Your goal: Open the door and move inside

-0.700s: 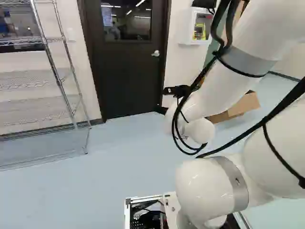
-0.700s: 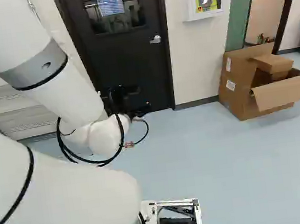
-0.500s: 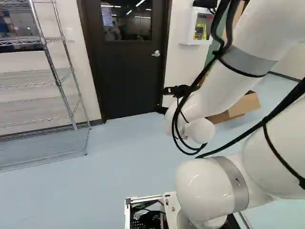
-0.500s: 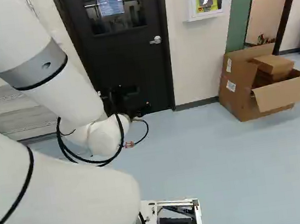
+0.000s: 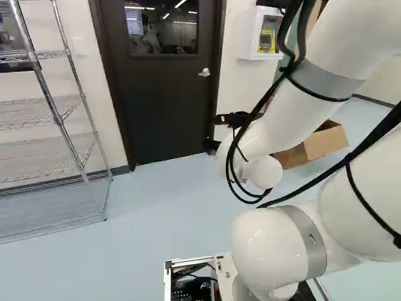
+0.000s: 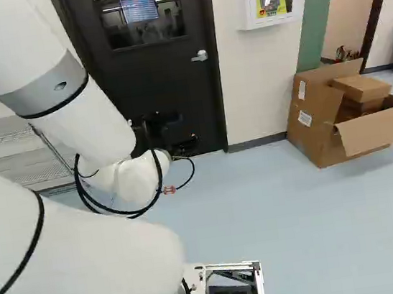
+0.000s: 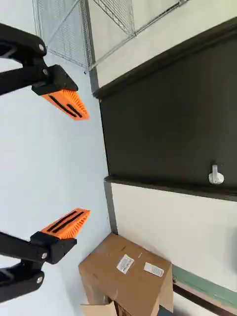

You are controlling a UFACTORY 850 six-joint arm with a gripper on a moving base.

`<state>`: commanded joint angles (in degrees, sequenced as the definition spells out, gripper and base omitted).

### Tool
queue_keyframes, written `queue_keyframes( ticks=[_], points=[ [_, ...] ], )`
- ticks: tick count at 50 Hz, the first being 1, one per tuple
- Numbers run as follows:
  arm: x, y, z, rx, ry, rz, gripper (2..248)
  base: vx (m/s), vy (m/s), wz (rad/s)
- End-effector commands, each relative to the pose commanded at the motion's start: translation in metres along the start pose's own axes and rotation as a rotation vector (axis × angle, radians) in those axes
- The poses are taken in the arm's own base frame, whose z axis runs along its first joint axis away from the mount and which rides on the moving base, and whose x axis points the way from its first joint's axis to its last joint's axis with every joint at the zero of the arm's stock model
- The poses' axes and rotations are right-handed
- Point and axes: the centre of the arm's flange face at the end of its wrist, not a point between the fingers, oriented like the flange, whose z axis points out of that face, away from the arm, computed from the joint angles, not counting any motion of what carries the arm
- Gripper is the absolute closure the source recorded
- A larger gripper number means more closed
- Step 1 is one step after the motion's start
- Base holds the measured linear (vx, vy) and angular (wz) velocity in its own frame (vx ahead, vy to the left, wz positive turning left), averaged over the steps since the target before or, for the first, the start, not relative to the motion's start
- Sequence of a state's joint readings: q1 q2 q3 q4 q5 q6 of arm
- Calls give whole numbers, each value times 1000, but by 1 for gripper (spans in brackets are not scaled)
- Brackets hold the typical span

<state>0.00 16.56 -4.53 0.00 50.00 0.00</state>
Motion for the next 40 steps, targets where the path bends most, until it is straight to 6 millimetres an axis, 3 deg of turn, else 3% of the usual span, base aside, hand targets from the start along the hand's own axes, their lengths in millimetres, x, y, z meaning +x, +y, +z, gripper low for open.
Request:
queue_keyframes(
  ticks=[40],
  points=[
    [0,0,0,0,0,0,3,259,20,-26]
  ],
)
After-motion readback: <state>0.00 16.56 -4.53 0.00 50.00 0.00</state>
